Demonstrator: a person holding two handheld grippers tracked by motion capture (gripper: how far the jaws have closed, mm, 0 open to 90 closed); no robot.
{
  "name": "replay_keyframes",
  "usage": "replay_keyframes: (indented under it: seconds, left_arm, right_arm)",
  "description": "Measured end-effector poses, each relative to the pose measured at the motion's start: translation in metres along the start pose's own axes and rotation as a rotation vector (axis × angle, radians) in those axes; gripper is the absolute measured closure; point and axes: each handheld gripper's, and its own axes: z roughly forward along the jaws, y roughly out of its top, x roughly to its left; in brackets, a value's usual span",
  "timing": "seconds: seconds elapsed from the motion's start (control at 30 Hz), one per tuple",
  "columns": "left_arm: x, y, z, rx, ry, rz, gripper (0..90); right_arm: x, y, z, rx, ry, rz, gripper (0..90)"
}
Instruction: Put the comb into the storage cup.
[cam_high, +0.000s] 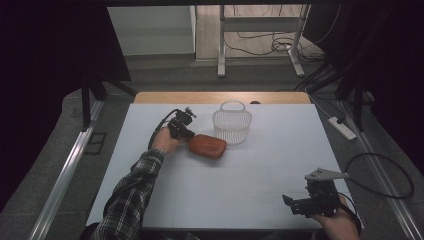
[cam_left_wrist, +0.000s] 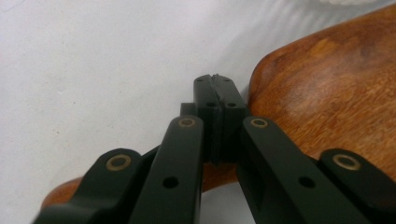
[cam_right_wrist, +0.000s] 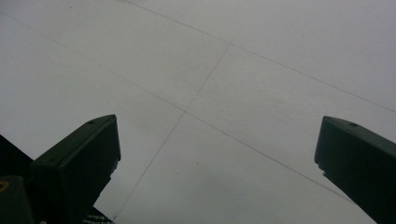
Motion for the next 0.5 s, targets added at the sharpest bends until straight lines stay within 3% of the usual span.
replay_keyframes:
  seconds: [0.1,0.23,0.5]
  left_arm:
    - [0.001,0.0,-0.001,0.001,-0.007,-0.004,89.2]
    - [0.0,0.006,-0.007,-0.054,-0.034,-0.019,89.3]
    - [-0.019,0.029,-0.006,-0.062,-0.043,0.022,89.2]
  right_arm:
    - [0.0,0.0,0.0,0.003,-0.002,0.001,0.5]
    - [0.0,0.0,0.0,0.005,0.0,0.001,0.5]
    - [0.0,0.0,0.0,0.002,0.0,0.001,0.5]
